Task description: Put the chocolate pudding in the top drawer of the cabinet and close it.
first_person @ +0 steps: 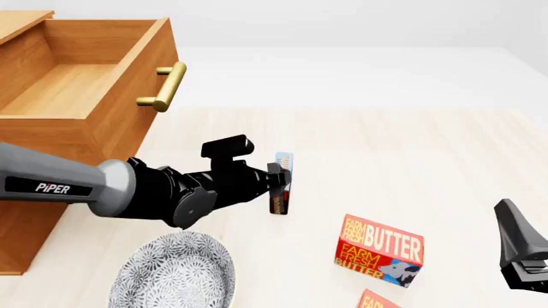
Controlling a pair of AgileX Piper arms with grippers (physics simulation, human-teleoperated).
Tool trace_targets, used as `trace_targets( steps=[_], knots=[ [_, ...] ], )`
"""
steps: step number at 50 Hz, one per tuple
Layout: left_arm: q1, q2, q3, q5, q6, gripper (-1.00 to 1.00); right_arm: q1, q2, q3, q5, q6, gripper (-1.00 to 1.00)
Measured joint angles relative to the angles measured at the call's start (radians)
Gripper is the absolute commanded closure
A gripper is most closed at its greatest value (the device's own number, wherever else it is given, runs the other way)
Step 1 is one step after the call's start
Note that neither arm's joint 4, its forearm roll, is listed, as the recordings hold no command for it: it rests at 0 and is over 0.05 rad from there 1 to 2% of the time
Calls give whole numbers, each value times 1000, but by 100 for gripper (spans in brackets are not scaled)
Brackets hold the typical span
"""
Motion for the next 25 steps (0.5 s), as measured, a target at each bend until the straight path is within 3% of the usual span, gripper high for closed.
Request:
trace_targets(
  steps=[25],
  knots=[
    [-17, 48, 16, -58, -40, -100, 0, 0, 0, 0, 0, -100]
  ],
)
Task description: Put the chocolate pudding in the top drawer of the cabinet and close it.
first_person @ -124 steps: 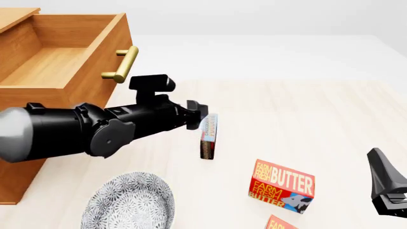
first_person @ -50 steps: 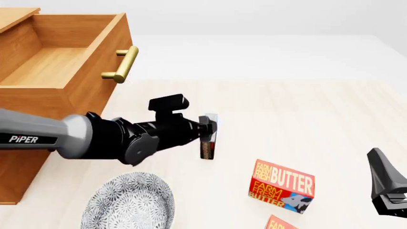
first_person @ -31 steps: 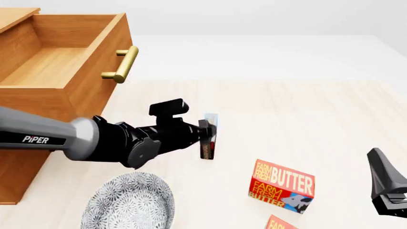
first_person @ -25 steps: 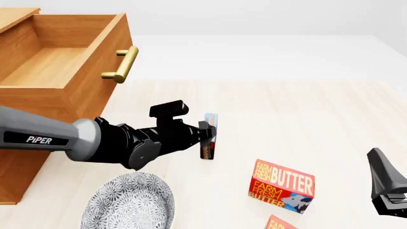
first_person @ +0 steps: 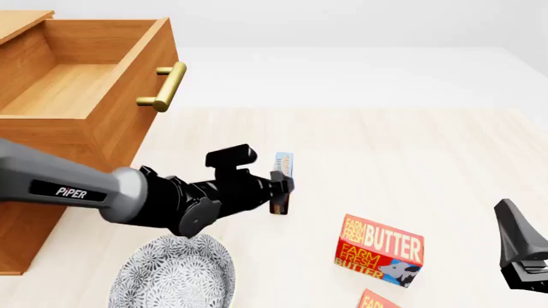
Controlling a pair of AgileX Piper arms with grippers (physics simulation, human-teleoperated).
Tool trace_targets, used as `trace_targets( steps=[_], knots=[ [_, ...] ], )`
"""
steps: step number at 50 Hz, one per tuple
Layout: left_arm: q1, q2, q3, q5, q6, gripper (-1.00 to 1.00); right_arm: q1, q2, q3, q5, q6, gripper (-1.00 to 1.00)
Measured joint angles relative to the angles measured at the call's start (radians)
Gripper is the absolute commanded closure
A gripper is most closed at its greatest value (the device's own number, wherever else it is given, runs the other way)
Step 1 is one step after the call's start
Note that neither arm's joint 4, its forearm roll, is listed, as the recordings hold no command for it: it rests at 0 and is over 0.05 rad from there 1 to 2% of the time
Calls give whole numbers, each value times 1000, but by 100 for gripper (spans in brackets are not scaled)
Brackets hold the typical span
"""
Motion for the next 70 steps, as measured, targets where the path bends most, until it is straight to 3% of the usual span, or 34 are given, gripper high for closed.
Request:
trace_targets(
  steps=[70],
  knots=[
    [-24, 90, -25, -60, -65, -100, 0, 0, 0, 0, 0, -100]
  ],
)
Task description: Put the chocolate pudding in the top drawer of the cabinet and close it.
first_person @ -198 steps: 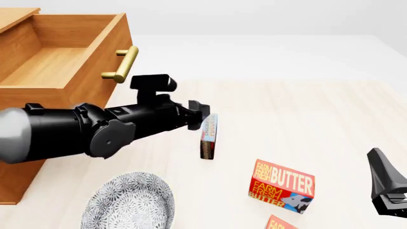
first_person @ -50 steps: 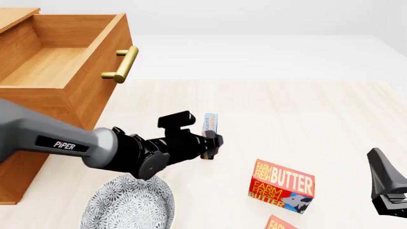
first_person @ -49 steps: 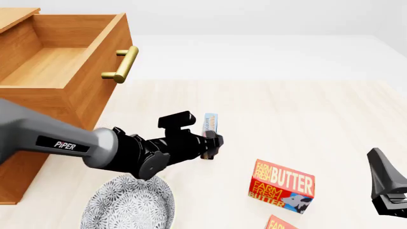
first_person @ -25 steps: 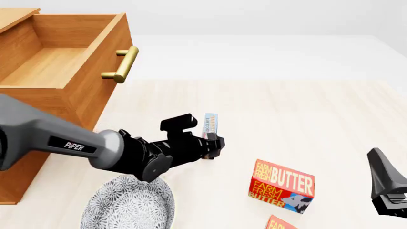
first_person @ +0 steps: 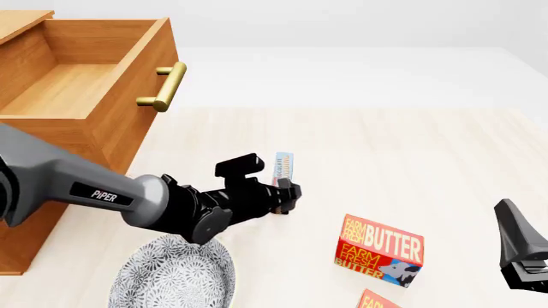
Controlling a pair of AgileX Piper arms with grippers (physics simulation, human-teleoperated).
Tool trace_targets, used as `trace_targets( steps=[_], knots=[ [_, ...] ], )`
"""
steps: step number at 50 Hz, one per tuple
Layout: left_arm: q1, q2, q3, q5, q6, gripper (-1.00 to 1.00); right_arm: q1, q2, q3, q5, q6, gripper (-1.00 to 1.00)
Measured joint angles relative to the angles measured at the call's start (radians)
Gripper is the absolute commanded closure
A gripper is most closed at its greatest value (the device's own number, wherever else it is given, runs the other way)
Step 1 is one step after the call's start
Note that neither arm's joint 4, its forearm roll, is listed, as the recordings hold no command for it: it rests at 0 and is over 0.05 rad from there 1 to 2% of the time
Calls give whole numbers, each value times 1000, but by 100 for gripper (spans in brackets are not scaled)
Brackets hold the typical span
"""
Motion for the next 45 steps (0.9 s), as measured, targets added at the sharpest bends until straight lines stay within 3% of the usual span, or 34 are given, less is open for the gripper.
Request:
trace_targets(
  steps=[36, 37, 45],
  knots=[
    [-3, 25, -2, -22, -21, -100, 0, 0, 0, 0, 0, -100],
    [-3, 26, -3, -22, -21, 100, 0, 0, 0, 0, 0, -100],
    [1, 18, -5, -21, -30, 100, 0, 0, 0, 0, 0, -100]
  ],
)
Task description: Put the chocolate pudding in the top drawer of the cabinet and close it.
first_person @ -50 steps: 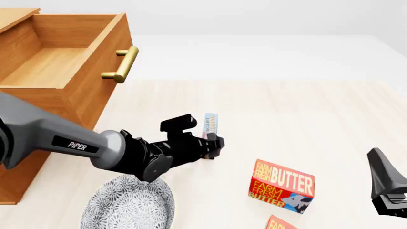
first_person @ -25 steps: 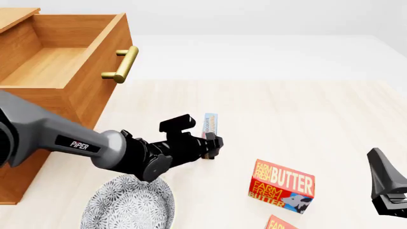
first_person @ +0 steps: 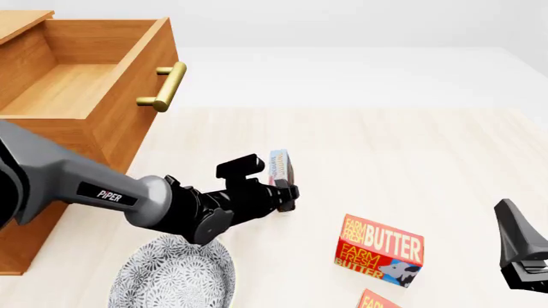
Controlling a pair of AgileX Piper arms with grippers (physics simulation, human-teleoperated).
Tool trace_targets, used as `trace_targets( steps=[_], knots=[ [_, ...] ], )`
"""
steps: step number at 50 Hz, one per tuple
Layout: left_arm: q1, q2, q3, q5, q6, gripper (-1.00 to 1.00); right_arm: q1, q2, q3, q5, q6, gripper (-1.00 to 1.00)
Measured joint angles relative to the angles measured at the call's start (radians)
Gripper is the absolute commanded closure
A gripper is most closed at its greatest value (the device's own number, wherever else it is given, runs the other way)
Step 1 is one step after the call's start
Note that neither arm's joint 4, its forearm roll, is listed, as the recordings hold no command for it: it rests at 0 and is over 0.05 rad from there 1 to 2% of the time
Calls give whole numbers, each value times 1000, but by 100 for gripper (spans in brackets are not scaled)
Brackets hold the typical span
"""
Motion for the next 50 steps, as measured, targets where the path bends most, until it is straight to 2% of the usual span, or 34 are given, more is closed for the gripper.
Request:
trace_targets(
  steps=[19, 50],
  knots=[
    [-10, -9, -2, 11, 5, 100, 0, 0, 0, 0, 0, -100],
    [0, -143, 13, 90, 104, 100, 0, 0, 0, 0, 0, -100]
  ],
)
